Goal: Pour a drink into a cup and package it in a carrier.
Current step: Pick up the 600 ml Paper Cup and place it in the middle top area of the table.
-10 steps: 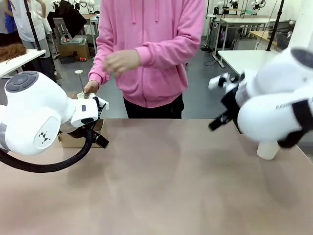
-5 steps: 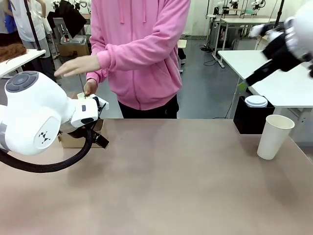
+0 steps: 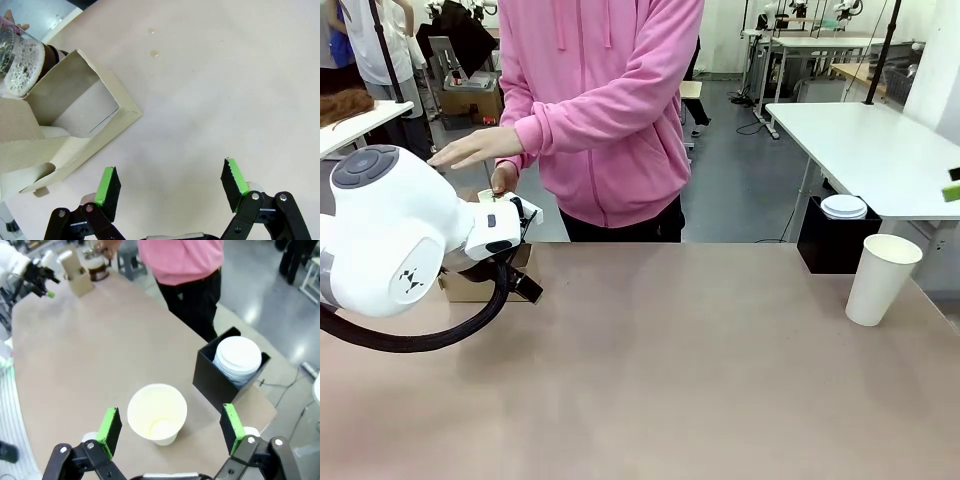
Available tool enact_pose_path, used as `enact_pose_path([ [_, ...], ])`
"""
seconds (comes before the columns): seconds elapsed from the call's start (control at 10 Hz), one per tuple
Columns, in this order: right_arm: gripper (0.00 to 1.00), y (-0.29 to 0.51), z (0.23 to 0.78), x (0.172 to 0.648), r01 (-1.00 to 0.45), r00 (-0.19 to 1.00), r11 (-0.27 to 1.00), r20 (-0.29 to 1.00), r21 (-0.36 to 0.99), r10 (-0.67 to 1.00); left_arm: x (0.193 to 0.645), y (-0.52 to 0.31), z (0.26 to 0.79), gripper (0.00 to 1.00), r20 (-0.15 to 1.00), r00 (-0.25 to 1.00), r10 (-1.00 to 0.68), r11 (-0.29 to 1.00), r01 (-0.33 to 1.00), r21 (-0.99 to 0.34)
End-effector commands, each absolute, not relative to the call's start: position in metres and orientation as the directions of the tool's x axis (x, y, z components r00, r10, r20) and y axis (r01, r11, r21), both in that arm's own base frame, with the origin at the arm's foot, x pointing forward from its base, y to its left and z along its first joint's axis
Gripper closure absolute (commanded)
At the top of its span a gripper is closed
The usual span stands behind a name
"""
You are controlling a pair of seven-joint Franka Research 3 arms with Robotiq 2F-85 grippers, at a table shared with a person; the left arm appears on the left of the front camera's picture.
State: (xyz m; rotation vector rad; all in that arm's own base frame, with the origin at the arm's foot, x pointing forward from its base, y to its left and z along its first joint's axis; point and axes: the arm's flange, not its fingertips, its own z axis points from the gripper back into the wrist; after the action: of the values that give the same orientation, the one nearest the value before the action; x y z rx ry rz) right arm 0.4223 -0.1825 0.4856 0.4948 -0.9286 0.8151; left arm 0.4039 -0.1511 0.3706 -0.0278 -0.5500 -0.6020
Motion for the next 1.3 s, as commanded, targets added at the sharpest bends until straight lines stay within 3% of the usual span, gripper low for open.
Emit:
enact_pose_path([
  [0.0, 0.0, -0.188, 0.443, 0.431, -0.817, 0.285, 0.575, 0.899, 0.046, 0.333, 0.404, -0.151, 0.371, 0.0, 0.499, 0.685, -0.53, 0.828, 0.545, 0.131],
  [0.2, 0.0, -0.169, 0.443, 0.438, -0.72, 0.353, 0.69, 0.893, 0.07, 0.278, 0.404, -0.151, 0.371, 0.0, 0.499, 0.685, -0.53, 0.828, 0.545, 0.131],
  [0.3, 0.0, -0.197, 0.443, 0.415, -0.789, 0.313, 0.612, 0.895, 0.059, 0.318, 0.404, -0.151, 0.371, 0.0, 0.499, 0.685, -0.53, 0.828, 0.545, 0.131],
  [0.7, 0.0, -0.193, 0.437, 0.419, -0.772, 0.34, 0.63, 0.891, 0.083, 0.3, 0.404, -0.151, 0.371, 0.0, 0.499, 0.685, -0.53, 0.828, 0.545, 0.131],
  [1.1, 0.0, -0.248, 0.366, 0.382, -0.818, 0.095, 0.574, 0.993, 0.039, 0.067, 0.404, -0.151, 0.371, 0.0, 0.499, 0.685, -0.53, 0.828, 0.545, 0.131],
  [1.2, 0.0, -0.249, 0.348, 0.379, -0.831, 0.086, 0.553, 0.996, 0.064, 0.013, 0.404, -0.151, 0.371, 0.0, 0.499, 0.685, -0.53, 0.828, 0.545, 0.131],
])
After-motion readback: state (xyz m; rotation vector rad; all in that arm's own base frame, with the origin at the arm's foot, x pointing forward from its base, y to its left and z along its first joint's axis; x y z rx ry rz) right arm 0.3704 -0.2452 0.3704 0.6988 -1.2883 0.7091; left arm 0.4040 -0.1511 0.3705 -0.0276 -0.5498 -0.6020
